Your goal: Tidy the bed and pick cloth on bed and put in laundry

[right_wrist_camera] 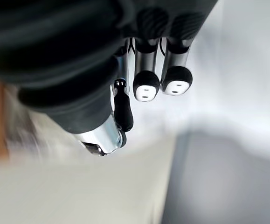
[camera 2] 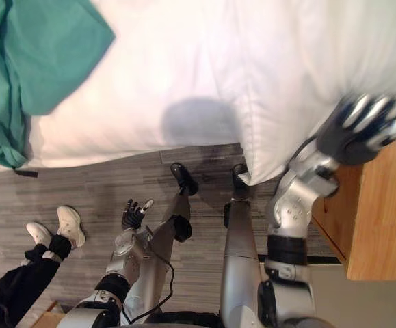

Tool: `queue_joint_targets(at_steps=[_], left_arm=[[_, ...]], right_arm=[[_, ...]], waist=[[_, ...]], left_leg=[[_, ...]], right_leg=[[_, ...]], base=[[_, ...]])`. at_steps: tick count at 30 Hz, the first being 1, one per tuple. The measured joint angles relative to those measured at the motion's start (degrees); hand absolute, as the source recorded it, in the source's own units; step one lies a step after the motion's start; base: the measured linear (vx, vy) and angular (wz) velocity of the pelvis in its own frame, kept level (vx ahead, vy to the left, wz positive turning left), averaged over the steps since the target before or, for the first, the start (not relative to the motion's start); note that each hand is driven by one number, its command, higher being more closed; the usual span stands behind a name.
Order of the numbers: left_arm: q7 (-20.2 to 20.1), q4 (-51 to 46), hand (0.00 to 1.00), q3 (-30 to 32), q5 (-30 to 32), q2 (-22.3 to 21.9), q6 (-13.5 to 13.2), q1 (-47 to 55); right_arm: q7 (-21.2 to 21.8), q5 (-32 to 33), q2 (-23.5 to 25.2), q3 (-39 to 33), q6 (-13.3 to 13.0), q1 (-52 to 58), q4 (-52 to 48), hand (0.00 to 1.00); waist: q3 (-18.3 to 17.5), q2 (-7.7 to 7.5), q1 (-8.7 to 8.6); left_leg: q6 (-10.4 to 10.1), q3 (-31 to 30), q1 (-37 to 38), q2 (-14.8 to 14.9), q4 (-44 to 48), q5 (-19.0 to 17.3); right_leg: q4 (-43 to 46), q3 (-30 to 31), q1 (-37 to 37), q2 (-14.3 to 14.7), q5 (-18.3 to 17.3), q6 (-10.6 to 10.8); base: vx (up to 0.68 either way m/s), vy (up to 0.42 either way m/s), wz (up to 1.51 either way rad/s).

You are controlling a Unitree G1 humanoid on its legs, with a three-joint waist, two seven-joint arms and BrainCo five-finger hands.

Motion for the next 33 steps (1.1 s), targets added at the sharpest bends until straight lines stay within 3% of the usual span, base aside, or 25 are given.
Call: queue_joint_targets(at_steps=[4, 5, 9, 10, 13, 15, 17, 19, 21, 22, 23, 24, 26, 27, 28, 29, 30, 31, 33], left_arm=[[0.7, -0.1, 0.0, 1.2, -4.3, -0.1, 0.2, -0.1], [0.7, -0.1, 0.0, 1.2, -5.1, -0.1, 0.4, -0.1], [0.8, 0.0, 0.0, 1.0, -6.3, 0.2, 1.4, 0.0], [0.9, 0.2, 0.0, 0.7, -6.0, 0.4, 2.4, 0.2], [1.1, 0.3, 0.0, 0.4, -5.7, 0.9, 5.1, 0.7], [1.0, 0.1, 0.0, -1.1, -5.8, 2.1, 6.3, 3.2], [0.6, 0.5, 0.0, -1.4, -4.5, 3.2, 7.8, 6.8], [-0.4, 1.6, 0.0, -1.3, -2.8, 3.7, 8.5, 9.9], [-0.8, 2.4, 0.0, -0.2, -0.6, 4.0, 8.5, 13.8], [-1.5, 2.7, 0.0, 0.8, 0.6, 4.8, 8.4, 14.6], [-1.8, 3.3, 0.0, 1.8, 2.6, 5.2, 7.6, 15.7], [-1.9, 3.7, 0.0, 2.0, 3.4, 5.1, 7.2, 16.1], [-2.7, 5.2, 0.0, 1.9, 7.9, 4.5, 5.9, 17.5], [-2.8, 5.3, 0.0, 1.9, 8.7, 4.8, 5.9, 17.3], [-3.0, 5.8, 0.0, 1.9, 10.6, 5.6, 5.8, 16.5], [-3.0, 6.0, 0.0, 1.9, 13.6, 6.5, 6.0, 16.6], [-3.1, 6.4, 0.0, 1.8, 14.7, 7.1, 6.1, 16.7], [-3.2, 6.7, 0.0, 1.7, 17.3, 8.3, 6.9, 17.5], [-3.2, 6.9, 0.0, 1.4, 19.4, 11.4, 7.9, 19.8]], right_arm=[[-0.9, -2.6, 1.9, 1.2, 5.3, 11.4, 6.3, 1.0], [-1.0, -4.9, 1.4, 1.4, 6.5, 13.6, 7.8, 0.0], [-4.9, -14.1, 0.0, 2.3, 8.1, 15.5, 12.1, 0.0], [-9.4, -23.2, -0.2, 2.8, 8.7, 15.5, 15.5, 0.0], [-16.7, -40.8, -0.3, 3.3, 9.2, 15.9, 20.6, 0.0], [-23.4, -59.2, -0.5, 4.2, 9.1, 16.9, 24.4, 0.0], [-28.7, -73.6, -0.4, 4.4, 9.2, 18.6, 27.7, 0.0], [-29.8, -76.7, -0.5, 3.9, 10.6, 21.0, 28.6, 0.0], [-29.3, -76.6, -0.9, 1.7, 13.2, 23.8, 30.3, 0.0], [-28.8, -76.5, 0.1, -1.3, 14.1, 24.6, 32.3, 0.0], [-28.0, -76.5, -0.5, -4.3, 15.2, 25.4, 34.7, 0.0], [-27.6, -76.5, -1.1, -5.1, 15.3, 26.0, 35.3, 0.0], [-27.6, -75.9, -3.2, -7.2, 17.3, 28.0, 36.9, 0.0], [-27.9, -76.0, -2.9, -7.8, 17.8, 27.8, 37.4, 0.0], [-28.4, -77.0, -1.4, -10.0, 19.0, 27.8, 38.7, 0.0], [-29.2, -79.9, 0.7, -12.9, 20.1, 27.8, 40.5, 0.0], [-29.2, -80.9, 1.5, -13.6, 20.4, 27.7, 41.2, 0.0], [-29.2, -82.0, 3.1, -14.6, 20.8, 27.5, 43.4, 0.0], [-28.3, -84.7, 4.4, -12.9, 21.5, 26.8, 46.0, 0.0]], waist=[[0.0, -0.05, -2.89], [0.0, -0.12, -3.04], [-0.1, -0.41, -2.97], [-0.3, -1.31, -2.58], [-0.4, -2.94, -2.7], [-1.5, -4.7, -2.39], [-4.1, -6.48, -1.51], [-6.0, -6.96, -0.67], [-9.7, -7.54, -0.57], [-10.9, -8.99, -0.47], [-12.6, -9.96, -0.2], [-13.2, -9.7, -0.17], [-15.4, -7.01, 0.02], [-15.1, -7.47, 0.03], [-15.0, -8.62, 0.28], [-14.7, -8.94, 0.95], [-14.9, -8.55, 1.05], [-14.8, -8.6, 1.53], [-16.0, -10.47, 0.74]], left_leg=[[0.0, 0.8, 4.4, 0.2, -0.4, -0.2], [0.1, 0.9, 6.5, 0.2, -0.8, -0.4], [1.1, 0.9, 10.4, 0.7, -0.7, -2.1], [1.7, 0.9, 12.3, 0.7, 0.0, -2.8], [3.4, 1.7, 14.4, 1.1, 7.2, -7.0], [4.4, 3.7, 15.3, 2.2, 14.6, -11.8], [5.1, 3.1, 16.4, 1.3, 16.1, -14.3], [4.9, 2.3, 17.7, 0.1, 15.0, -14.7], [2.7, 3.7, 18.2, -0.1, 16.4, -18.5], [4.0, 5.9, 18.7, 2.1, 21.5, -20.8], [3.9, 5.2, 19.5, 7.2, 25.6, -21.3], [3.4, 4.6, 19.8, 9.4, 26.4, -21.0], [-2.0, 0.7, 22.5, 16.4, 23.7, -16.3], [-5.1, 0.7, 22.8, 16.0, 24.5, -16.3], [-4.1, 0.5, 22.6, 14.0, 28.2, -17.4], [-3.4, -0.3, 22.1, 15.2, 32.9, -20.2], [-3.2, -0.5, 22.6, 15.4, 33.9, -21.2], [-2.7, -0.2, 24.8, 15.6, 34.0, -23.2], [-1.9, 0.7, 27.0, 14.8, 29.9, -22.6]], right_leg=[[-1.3, -0.4, 4.7, 0.0, 0.0, 0.0], [-1.9, -0.8, 6.7, 0.0, 0.0, 0.0], [-3.0, -2.1, 11.6, 0.1, -0.3, 0.0], [-2.7, -2.7, 13.9, -0.3, -0.7, 0.1], [-0.4, -5.7, 19.3, -3.2, -3.1, 0.1], [2.3, -7.6, 22.9, -5.6, -5.8, 0.7], [4.0, -9.4, 25.1, -7.7, -7.7, 1.7], [3.2, -11.8, 27.4, -9.5, -7.9, 1.9], [1.3, -14.5, 29.9, -12.0, -7.6, 2.4], [0.6, -15.2, 31.9, -14.5, -7.4, 2.8], [-1.2, -16.3, 34.5, -16.3, -6.7, 4.0], [-2.0, -16.9, 35.5, -16.5, -6.4, 4.6], [-3.2, -18.8, 38.9, -18.0, -5.4, 7.5], [-3.0, -18.7, 39.6, -19.2, -5.1, 8.4], [-3.6, -18.7, 40.9, -22.1, -2.4, 9.6], [-3.9, -20.5, 42.5, -22.4, 2.0, 6.9], [-3.9, -21.7, 43.1, -22.5, 3.3, 4.9], [-3.7, -25.1, 44.4, -22.6, 6.1, 0.8], [-4.3, -28.2, 44.5, -19.8, 4.2, 3.6]], base=[[0.05, -0.024, -0.2], [0.05, -0.009, -0.17], [0.07, -0.006, -0.05], [0.08, -0.008, 0.14], [0.09, -0.004, 0.47], [0.07, 0.028, 0.59], [0.1, 0.086, 0.46], [0.12, 0.093, 0.45], [0.11, 0.079, 0.55], [0.13, 0.064, 0.62], [0.13, 0.068, 0.53], [0.12, 0.131, 0.38], [0.15, 0.303, 0.29], [0.16, 0.406, 0.32], [0.12, 0.414, 0.21], [0.14, 0.485, 0.11], [0.13, 0.475, -0.17], [0.11, 0.457, -0.22], [0.06, 0.299, -0.07]])
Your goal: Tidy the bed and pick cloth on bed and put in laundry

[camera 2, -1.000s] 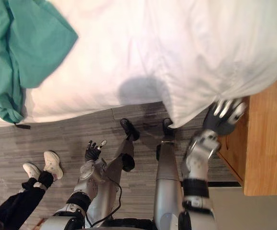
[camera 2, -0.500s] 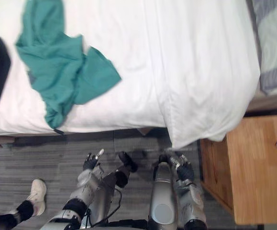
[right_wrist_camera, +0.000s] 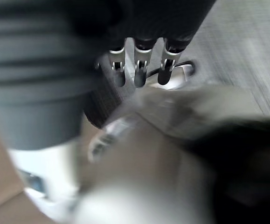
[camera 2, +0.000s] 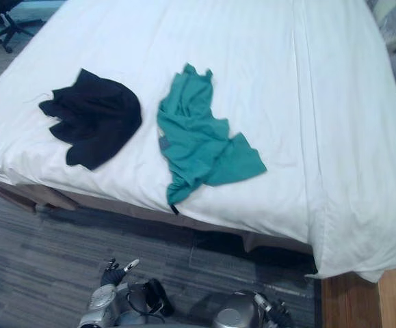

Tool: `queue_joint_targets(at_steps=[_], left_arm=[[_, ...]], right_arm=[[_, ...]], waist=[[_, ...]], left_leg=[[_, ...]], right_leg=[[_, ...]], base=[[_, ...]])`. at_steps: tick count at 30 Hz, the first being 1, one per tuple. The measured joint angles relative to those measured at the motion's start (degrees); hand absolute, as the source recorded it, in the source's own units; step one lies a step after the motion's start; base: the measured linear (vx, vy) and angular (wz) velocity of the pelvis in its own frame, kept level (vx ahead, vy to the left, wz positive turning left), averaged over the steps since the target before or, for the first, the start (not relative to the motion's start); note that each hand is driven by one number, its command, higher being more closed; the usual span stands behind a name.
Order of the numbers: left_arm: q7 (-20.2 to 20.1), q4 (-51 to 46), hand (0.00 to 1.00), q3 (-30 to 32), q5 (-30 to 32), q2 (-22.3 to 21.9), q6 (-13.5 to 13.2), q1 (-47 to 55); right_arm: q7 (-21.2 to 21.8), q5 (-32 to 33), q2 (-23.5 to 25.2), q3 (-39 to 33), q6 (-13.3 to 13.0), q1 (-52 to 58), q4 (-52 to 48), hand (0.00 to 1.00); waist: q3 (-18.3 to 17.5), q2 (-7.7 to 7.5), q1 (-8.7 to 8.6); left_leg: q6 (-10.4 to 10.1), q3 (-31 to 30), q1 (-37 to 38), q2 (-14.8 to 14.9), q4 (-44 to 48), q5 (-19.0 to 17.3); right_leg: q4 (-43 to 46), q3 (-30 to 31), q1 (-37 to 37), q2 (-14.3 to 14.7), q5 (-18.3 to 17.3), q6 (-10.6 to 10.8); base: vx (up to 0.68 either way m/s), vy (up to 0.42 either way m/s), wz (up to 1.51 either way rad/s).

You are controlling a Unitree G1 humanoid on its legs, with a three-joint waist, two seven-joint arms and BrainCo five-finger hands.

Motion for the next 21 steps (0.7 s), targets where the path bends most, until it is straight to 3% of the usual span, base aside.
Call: queue_joint_targets(at_steps=[1, 2, 3, 4, 5, 6, 7, 10, 13, 14, 17, 18, 20, 21], left_arm=[[-0.8, 0.0, 0.0, -1.0, 1.7, 1.4, 1.0, 0.6], [-1.2, 0.0, 0.0, -1.6, 2.6, 1.7, 1.4, 0.5], [-2.5, 0.0, 0.0, -4.4, 5.7, 2.2, 2.7, 0.2], [-2.7, -0.1, 0.0, -5.4, 6.5, 2.3, 3.1, 0.0], [-3.1, 0.0, 0.0, -6.3, 7.5, 2.2, 3.8, -0.6], [-3.2, 0.1, 0.0, -8.4, 8.6, 2.1, 4.8, -1.5], [-3.2, 0.3, 0.0, -9.2, 8.7, 2.0, 5.2, -1.9], [-2.2, 1.3, 0.0, -12.9, 9.6, 0.8, 7.0, -3.4], [0.2, 1.5, 0.0, -14.7, 4.4, -0.9, 7.3, -5.6], [0.6, 1.2, 0.0, -14.7, 2.6, -1.5, 6.8, -6.2], [0.1, 0.3, 0.0, -13.9, 2.7, -1.4, 4.8, -5.0], [-0.2, 0.3, 0.0, -13.7, 2.7, -1.4, 4.2, -4.7], [-1.4, 0.3, 0.0, -13.5, 0.6, -1.2, 1.9, -4.1], [-1.7, 0.3, 0.0, -13.5, 0.6, -1.1, 1.5, -3.9]], right_arm=[[0.5, -0.9, 0.2, 0.9, -0.4, 0.0, 0.5, 0.0], [0.5, -1.0, 0.1, 1.5, -0.5, 0.0, 0.5, 0.0], [0.3, -0.9, -0.5, 3.9, -1.0, -0.2, 0.3, 0.0], [0.2, -0.9, -0.8, 4.9, -1.3, -0.2, 0.2, 0.0], [-0.1, -0.7, -1.2, 6.3, -1.8, -0.3, 0.3, 0.0], [-0.5, 0.1, -2.0, 8.5, -3.0, -1.5, 0.3, 0.0], [-0.7, 0.2, -2.4, 9.0, -3.4, -2.1, 0.5, 0.0], [-1.1, 3.3, -3.4, 12.7, -6.5, -3.6, 0.2, 0.0], [-2.1, 3.2, -4.4, 16.2, -6.3, -5.7, -2.2, 0.0], [-3.5, 2.2, -4.6, 17.1, -5.6, -6.0, -3.4, 0.0], [-6.9, 0.2, -4.9, 17.6, -4.5, -6.0, -5.1, 0.0], [-7.4, 0.1, -4.9, 17.5, -4.5, -5.7, -5.6, 0.0], [-8.5, -0.4, -5.6, 17.3, -4.7, -6.0, -5.4, 0.0], [-8.7, -0.5, -5.8, 17.3, -4.7, -6.1, -5.2, 0.0]], waist=[[-0.3, -0.45, -0.58], [-0.3, -0.48, -0.71], [-0.4, -0.52, -1.61], [-0.5, -0.65, -1.75], [-0.8, -1.03, -1.64], [-1.0, -1.21, -1.35], [-0.7, -0.59, -1.53], [-0.2, 1.46, -3.11], [0.6, 2.48, -3.15], [1.4, 2.79, -3.36], [2.0, 3.62, -3.43], [1.8, 3.94, -3.47], [1.4, 4.87, -4.0], [1.3, 5.03, -4.41]], left_leg=[[1.1, 0.3, 1.5, -1.1, -5.4, 1.3], [1.5, 0.4, 2.0, -1.9, -8.2, 2.5], [2.3, 0.8, 3.7, -5.3, -17.3, 7.3], [2.5, 1.2, 4.1, -6.5, -19.3, 8.4], [2.7, 1.8, 4.7, -8.2, -21.4, 9.6], [2.8, 2.0, 4.7, -10.1, -23.0, 10.8], [2.8, 2.0, 4.6, -10.1, -23.0, 11.2], [2.3, 2.2, 4.4, -10.3, -21.3, 11.0], [1.9, 3.7, 1.5, -6.3, -11.0, 5.2], [2.1, 3.7, 0.0, -3.7, -4.1, 3.2], [3.3, 3.4, -1.2, 0.3, 5.7, 2.3], [3.3, 3.4, -1.0, -0.2, 5.1, 2.3], [2.6, 0.7, 1.3, -4.6, -3.6, 2.8], [1.9, 0.0, 1.6, -5.5, -5.3, 3.2]], right_leg=[[-1.5, -1.3, 0.0, 5.2, -1.6, 1.7], [-2.4, -1.3, -0.1, 7.5, -2.0, 1.8], [-6.8, 1.0, -0.7, 14.9, -2.1, 1.5], [-8.6, 2.3, -0.8, 16.8, -2.2, 1.2], [-11.6, 3.7, -0.5, 18.3, -2.9, -0.5], [-16.4, 7.0, 0.5, 18.8, -3.2, -2.1], [-17.1, 7.3, 0.7, 19.0, -2.4, -2.5], [-17.8, 8.6, 0.9, 18.9, -1.5, -2.5], [-12.6, 11.0, -2.4, 19.1, -4.8, -3.5], [-9.9, 12.3, -3.0, 19.2, -6.4, -3.5], [-6.3, 14.0, -3.1, 19.1, -8.2, -3.3], [-6.0, 14.4, -3.3, 19.0, -8.3, -3.1], [-5.6, 16.9, -5.6, 18.6, -8.2, -2.7], [-5.6, 17.2, -5.8, 18.4, -8.1, -2.6]], base=[[0.02, 0.197, 0.22], [0.03, 0.311, 0.53], [0.01, 0.186, 0.46], [0.01, 0.178, 0.38], [0.03, 0.08, -0.09], [0.03, 0.058, -0.21], [0.01, 0.048, -0.3], [0.0, 0.038, -0.24], [-0.02, 0.011, -0.43], [-0.02, 0.001, -0.35], [0.02, 0.043, -0.4], [0.05, 0.063, -0.34], [0.07, 0.042, -0.32], [0.11, 0.031, -0.25]])
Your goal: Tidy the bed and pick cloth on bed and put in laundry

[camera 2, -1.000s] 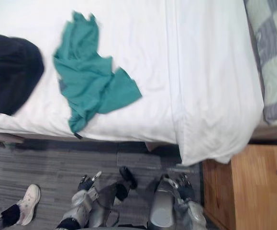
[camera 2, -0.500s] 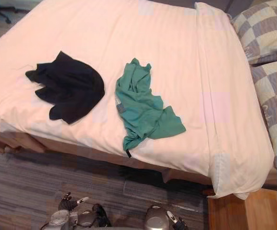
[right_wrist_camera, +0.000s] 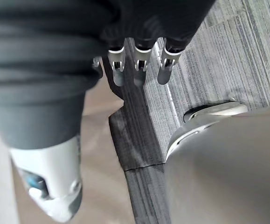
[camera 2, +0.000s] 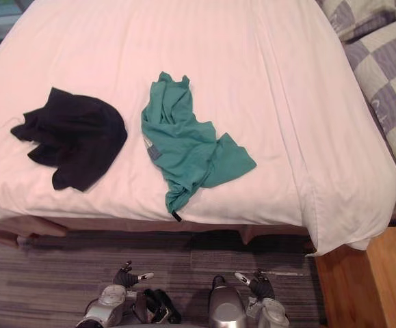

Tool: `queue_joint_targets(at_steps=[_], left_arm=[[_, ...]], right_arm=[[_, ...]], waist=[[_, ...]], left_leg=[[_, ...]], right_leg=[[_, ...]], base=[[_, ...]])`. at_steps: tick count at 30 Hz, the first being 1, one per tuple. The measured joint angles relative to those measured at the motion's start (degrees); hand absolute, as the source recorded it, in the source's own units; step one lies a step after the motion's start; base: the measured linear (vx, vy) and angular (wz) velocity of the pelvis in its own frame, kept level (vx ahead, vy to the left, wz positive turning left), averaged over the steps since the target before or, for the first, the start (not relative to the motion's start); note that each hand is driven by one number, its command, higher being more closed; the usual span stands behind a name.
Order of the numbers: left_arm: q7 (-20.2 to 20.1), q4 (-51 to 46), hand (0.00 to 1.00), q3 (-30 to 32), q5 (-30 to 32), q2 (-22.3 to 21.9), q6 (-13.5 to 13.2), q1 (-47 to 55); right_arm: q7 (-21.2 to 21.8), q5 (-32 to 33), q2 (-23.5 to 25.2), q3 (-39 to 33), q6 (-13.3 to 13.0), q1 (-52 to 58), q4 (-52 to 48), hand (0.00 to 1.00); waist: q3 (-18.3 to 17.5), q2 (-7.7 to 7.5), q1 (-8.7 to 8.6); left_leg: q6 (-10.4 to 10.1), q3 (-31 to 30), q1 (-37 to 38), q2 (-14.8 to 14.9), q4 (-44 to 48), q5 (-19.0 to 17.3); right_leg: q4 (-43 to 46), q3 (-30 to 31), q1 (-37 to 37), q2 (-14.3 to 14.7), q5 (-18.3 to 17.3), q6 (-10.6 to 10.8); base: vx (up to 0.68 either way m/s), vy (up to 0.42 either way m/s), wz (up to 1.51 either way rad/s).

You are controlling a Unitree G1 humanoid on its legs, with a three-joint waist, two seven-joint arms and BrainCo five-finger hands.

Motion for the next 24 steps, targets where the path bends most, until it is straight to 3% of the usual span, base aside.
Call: queue_joint_targets(at_steps=[2, 3, 5, 8, 10, 11, 12, 13, 14, 15, 16, 17, 18, 20, 21, 24], left_arm=[[-1.8, 0.2, 0.0, 0.5, 0.0, 0.3, -1.3, 1.7], [-2.0, 0.2, 0.0, 0.6, 0.0, 0.2, -1.5, 2.3], [-3.4, 0.3, 0.0, 0.7, 0.2, -0.2, -3.7, 3.6], [-4.1, 1.6, 0.0, 0.3, 0.2, -0.8, -5.3, 4.0], [-4.2, 2.4, 0.0, -1.3, 0.1, -1.2, -5.6, 3.8], [-4.2, 2.6, 0.0, -1.8, 0.1, -0.1, -4.4, 2.9], [-3.9, 2.7, 0.0, -1.4, 0.1, 0.4, -3.6, 3.4], [-3.8, 2.7, 0.0, -0.8, 0.1, 0.8, -3.5, 4.0], [-3.8, 2.3, 0.0, -0.2, 0.3, 2.1, -3.5, 5.0], [-3.9, 2.6, 0.0, -0.4, 0.2, 2.8, -3.2, 5.0], [-4.0, 3.1, 0.0, -0.8, 0.4, 2.6, -3.0, 4.6], [-4.3, 3.1, 0.0, -1.2, 0.9, 2.3, -2.6, 4.5], [-4.5, 3.0, 0.0, -1.4, 1.3, 2.1, -2.4, 4.5], [-4.9, 2.8, 0.0, -2.3, 3.5, 1.5, -1.7, 4.6], [-5.2, 2.8, 0.0, -2.3, 4.9, 1.7, -1.4, 4.6], [-5.2, 2.9, 0.0, -2.2, 8.0, 2.0, -1.5, 4.7]], right_arm=[[-1.2, -3.7, -0.1, -0.9, -0.2, -0.1, 2.4, 0.0], [-1.4, -4.6, -0.1, -1.2, -0.3, 0.0, 3.1, 0.0], [-2.3, -8.3, -0.1, -3.4, -0.6, 1.1, 5.4, 0.0], [-2.1, -8.4, -0.5, -4.7, -1.2, 1.2, 6.8, 0.0], [-1.9, -10.0, -1.1, -4.7, -1.3, 1.4, 6.6, 0.0], [-1.8, -12.3, -0.2, -4.9, -1.1, 1.1, 6.8, 0.0], [-1.3, -14.1, -0.5, -4.3, -1.2, 1.0, 7.3, 0.0], [-1.0, -15.1, -0.5, -3.7, -1.3, 0.5, 7.5, 0.0], [-0.1, -17.0, -0.2, -1.7, -1.8, 0.6, 7.9, 0.0], [0.2, -17.8, 0.6, -0.9, -2.5, 1.5, 7.8, 0.0], [0.2, -18.4, 0.5, -0.5, -3.1, 2.0, 7.7, 0.0], [0.0, -18.4, 0.3, -0.1, -3.3, 2.2, 7.7, 0.0], [-0.1, -18.4, 0.2, 0.0, -3.3, 2.6, 7.8, 0.0], [-0.7, -18.3, -0.9, 1.3, -3.4, 3.7, 7.8, 0.0], [-1.0, -18.3, -1.0, 2.1, -3.5, 4.0, 8.0, 0.0], [-1.0, -16.3, -1.1, 3.6, -3.7, 4.0, 8.9, 0.0]], waist=[[0.0, -0.46, -0.36], [0.0, -0.44, -0.55], [-0.6, 0.2, -0.41], [-1.3, 1.29, -0.5], [-1.8, 2.22, -0.65], [-2.0, 0.69, 0.9], [-2.9, 0.16, 1.85], [-3.5, -0.52, 2.07], [-4.1, -2.07, 2.41], [-4.3, -2.85, 2.32], [-4.2, -2.56, 1.82], [-4.5, -2.62, 0.48], [-4.6, -2.14, 0.3], [-5.2, -1.31, 0.85], [-5.7, -1.37, 1.15], [-6.8, -1.97, 1.27]], left_leg=[[-2.5, -3.9, 0.9, -1.4, 0.1, 1.6], [-2.9, -5.4, 0.9, -1.3, 0.6, 0.5], [-4.1, -12.1, 1.0, 3.1, 0.3, -1.3], [-4.1, -15.9, 1.3, 6.4, -1.9, -1.2], [-6.7, -16.9, 2.9, 6.3, -5.5, 0.3], [-9.9, -12.5, 6.0, 5.6, -6.3, -0.1], [-9.3, -9.7, 7.0, 5.2, -7.5, -0.4], [-8.9, -8.5, 7.5, 4.7, -8.3, -0.4], [-8.4, -6.8, 8.9, 3.3, -10.3, 0.0], [-7.9, -6.3, 9.4, 2.5, -11.7, 0.5], [-7.0, -6.8, 9.6, 1.7, -13.4, 1.5], [-5.6, -8.7, 9.4, 0.0, -15.4, 2.8], [-5.2, -9.7, 9.7, -0.8, -16.5, 3.2], [-4.2, -12.4, 10.3, -1.6, -17.6, 3.9], [-3.6, -12.9, 10.4, -1.6, -17.6, 4.3], [-2.7, -13.8, 9.9, -1.7, -17.8, 5.6]], right_leg=[[-0.3, 2.7, 1.0, -1.4, 0.3, 0.4], [-0.7, 3.4, 2.0, -1.5, 0.3, 0.5], [-0.5, 6.3, 3.5, -1.5, -0.6, 1.9], [1.9, 9.3, 2.7, -1.7, -2.5, 5.0], [2.2, 11.2, 2.6, -1.8, -2.5, 6.6], [3.1, 10.3, 1.3, -3.8, -0.2, 7.3], [3.3, 5.0, 0.5, -5.2, 1.5, 3.5], [3.8, 0.7, 0.1, -6.2, 2.0, 1.4], [4.0, -5.7, 0.2, -6.5, 2.9, 1.9], [2.1, -8.2, 1.9, -4.7, 2.5, 4.8], [-0.7, -8.1, 3.8, -2.8, 1.8, 5.1], [-2.8, -6.9, 5.9, -1.9, 2.1, 4.9], [-3.7, -6.5, 6.9, -2.0, 2.2, 4.7], [-3.5, -6.3, 8.9, -2.6, 2.2, 4.1], [-3.4, -5.9, 9.5, -2.6, 2.0, 3.0], [-6.0, -6.3, 12.4, -2.5, 1.9, 2.8]], base=[[0.09, 0.038, -0.3], [0.09, 0.052, -0.46], [0.1, 0.114, -0.51], [0.06, 0.232, -0.64], [0.04, 0.514, -0.9], [-0.01, 0.527, -1.31], [-0.04, 0.405, -1.29], [0.02, 0.268, -0.99], [0.06, 0.279, -0.7], [0.09, 0.3, -0.37], [0.08, 0.225, 0.4], [0.1, 0.211, 0.73], [0.12, 0.169, 0.87], [0.12, 0.09, 0.77], [0.11, 0.004, 0.73], [0.08, -0.045, 0.61]])
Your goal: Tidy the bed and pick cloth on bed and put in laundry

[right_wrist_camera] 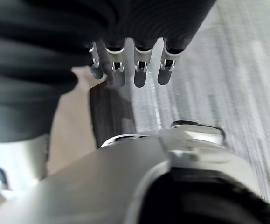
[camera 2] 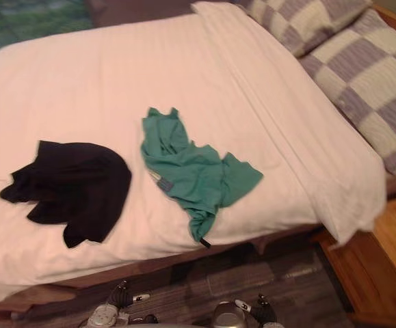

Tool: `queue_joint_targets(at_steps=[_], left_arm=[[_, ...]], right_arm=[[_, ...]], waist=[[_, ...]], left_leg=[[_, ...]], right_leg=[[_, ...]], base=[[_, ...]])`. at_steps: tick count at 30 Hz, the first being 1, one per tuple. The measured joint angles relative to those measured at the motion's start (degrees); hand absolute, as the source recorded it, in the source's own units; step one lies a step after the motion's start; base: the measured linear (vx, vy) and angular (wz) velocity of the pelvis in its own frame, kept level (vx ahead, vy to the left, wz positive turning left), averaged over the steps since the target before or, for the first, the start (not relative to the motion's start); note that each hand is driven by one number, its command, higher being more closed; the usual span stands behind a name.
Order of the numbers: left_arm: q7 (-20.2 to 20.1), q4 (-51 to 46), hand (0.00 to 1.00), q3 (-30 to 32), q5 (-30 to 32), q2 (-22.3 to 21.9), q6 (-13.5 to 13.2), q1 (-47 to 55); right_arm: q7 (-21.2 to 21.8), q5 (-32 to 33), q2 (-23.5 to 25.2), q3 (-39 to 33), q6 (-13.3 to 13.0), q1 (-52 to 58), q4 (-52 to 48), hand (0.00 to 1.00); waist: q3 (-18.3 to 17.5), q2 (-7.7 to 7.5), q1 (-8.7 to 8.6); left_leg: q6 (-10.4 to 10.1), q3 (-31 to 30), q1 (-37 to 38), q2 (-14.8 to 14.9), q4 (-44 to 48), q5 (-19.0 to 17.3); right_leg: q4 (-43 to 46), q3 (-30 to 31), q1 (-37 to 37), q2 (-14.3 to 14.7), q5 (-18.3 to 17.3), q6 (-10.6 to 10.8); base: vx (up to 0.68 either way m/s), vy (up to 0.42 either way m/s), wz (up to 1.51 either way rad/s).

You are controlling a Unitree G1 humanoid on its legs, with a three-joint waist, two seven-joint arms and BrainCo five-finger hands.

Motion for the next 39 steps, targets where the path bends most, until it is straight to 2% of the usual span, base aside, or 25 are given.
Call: queue_joint_targets(at_steps=[4, 6, 10, 13, 16, 19, 25, 29, 33, 35, 36, 39], left_arm=[[0.9, 0.0, 0.0, 0.8, -1.6, -0.6, -1.0, 0.3], [0.3, 0.0, 0.0, 2.4, -3.5, -0.5, -1.0, 1.1], [-1.9, 0.0, 0.0, 4.4, -3.3, -0.7, -1.7, 1.5], [-3.1, 0.0, 0.0, 5.8, -3.5, -1.0, -2.2, 1.7], [-4.0, 0.0, 0.0, 7.1, -3.5, -1.1, -2.2, 1.9], [-4.2, 0.0, 0.0, 8.1, -3.6, -1.1, -1.8, 2.2], [-0.7, 0.2, 0.0, 8.4, -10.7, -1.2, 0.5, 2.3], [1.4, 0.2, 0.0, 9.0, -12.5, -1.4, 1.8, 2.7], [2.3, 0.5, 0.0, 11.3, -15.1, -2.2, 1.8, 3.2], [2.7, 1.1, 0.0, 12.0, -19.8, -2.3, 1.4, 3.4], [3.4, 1.2, 0.0, 13.0, -22.2, -2.4, 1.4, 3.7], [5.2, 1.3, 0.0, 14.7, -26.0, -2.3, 1.1, 4.3]], right_arm=[[1.3, 0.5, -0.3, 0.8, 0.8, -0.4, 0.0, 0.0], [1.7, 2.0, -0.1, 0.9, 1.3, -0.4, 0.0, 0.0], [2.8, 2.5, -0.1, 0.9, 2.5, -0.4, 0.0, 0.0], [3.4, 4.0, -0.2, 0.9, 3.6, -0.3, 0.0, 0.0], [3.2, 7.2, -0.1, 0.6, 5.1, -0.1, 0.0, 0.0], [2.6, 9.3, 0.3, -0.7, 5.2, 0.4, -0.2, 0.0], [0.6, 15.2, 1.5, -3.4, 5.1, 2.4, -1.7, 0.0], [1.7, 14.8, 1.7, -4.8, 5.2, 3.0, -1.8, 0.0], [1.0, 16.3, 2.1, -6.0, 5.0, 4.1, -1.8, 0.0], [-0.9, 19.9, 2.2, -7.2, 4.9, 4.3, -1.8, 0.0], [-2.2, 21.1, 2.7, -8.7, 4.4, 4.5, -1.8, 0.0], [-6.3, 22.3, 3.5, -12.7, 2.1, 4.7, -1.9, 0.0]], waist=[[-0.3, -0.14, 0.22], [-0.5, -0.21, 0.21], [-0.7, -0.47, 0.65], [-1.0, -0.39, 1.57], [-1.0, -0.41, 1.64], [-1.0, -0.42, 1.74], [-0.9, -0.31, 1.76], [-1.0, -0.17, 1.87], [-1.4, 0.01, 1.91], [-1.7, 0.32, 2.04], [-1.9, -0.03, 2.06], [-2.1, 0.34, 2.2]], left_leg=[[-0.7, 1.4, 0.8, 0.0, -2.8, 2.8], [-1.2, 2.0, 1.6, 0.3, -4.1, 3.5], [-2.0, 3.5, 3.2, 0.7, -6.3, 4.7], [-1.8, 4.9, 3.5, 0.8, -7.3, 5.5], [-1.8, 5.0, 3.6, 0.7, -7.8, 5.6], [-2.1, 5.0, 4.4, 0.2, -9.0, 6.1], [-1.3, 3.0, 4.2, -0.6, -9.7, 7.6], [-1.3, 3.0, 4.1, -0.6, -9.7, 7.9], [-1.4, 3.2, 4.1, -0.8, -9.8, 7.1], [-1.5, 3.3, 4.1, -0.9, -9.8, 6.8], [-1.5, 3.4, 4.1, -0.9, -9.8, 6.6], [-1.6, 3.7, 4.1, -1.0, -9.7, 6.7]], right_leg=[[-2.6, -0.6, 1.4, 0.5, 0.0, 0.0], [-3.6, -0.5, 2.0, 1.2, 0.0, 0.0], [-4.7, -0.4, 2.6, 2.0, 0.7, -0.2], [-7.0, -0.4, 2.8, 2.5, 3.1, -0.4], [-8.8, -0.4, 3.6, 2.6, 4.6, -0.2], [-10.1, -0.6, 4.5, 2.5, 5.1, 0.0], [-9.1, -1.5, 4.1, 1.7, 3.4, 0.3], [-8.8, -0.9, 4.4, 1.8, 3.5, 0.4], [-9.1, 0.5, 4.4, 1.9, 3.5, 0.4], [-9.2, 1.2, 4.4, 2.0, 3.5, 0.4], [-9.4, 1.3, 4.4, 2.0, 3.5, 0.4], [-9.6, 1.5, 4.7, 2.0, 4.0, 0.4]], base=[[0.01, -0.055, 0.13], [-0.01, -0.064, -0.11], [-0.02, -0.025, -0.09], [-0.06, 0.018, -0.13], [-0.08, 0.03, -0.03], [-0.13, 0.03, 0.02], [-0.17, 0.004, 0.11], [-0.12, 0.009, 0.06], [-0.02, 0.017, -0.04], [0.03, 0.007, -0.01], [0.07, 0.005, -0.04], [0.12, -0.004, -0.05]])
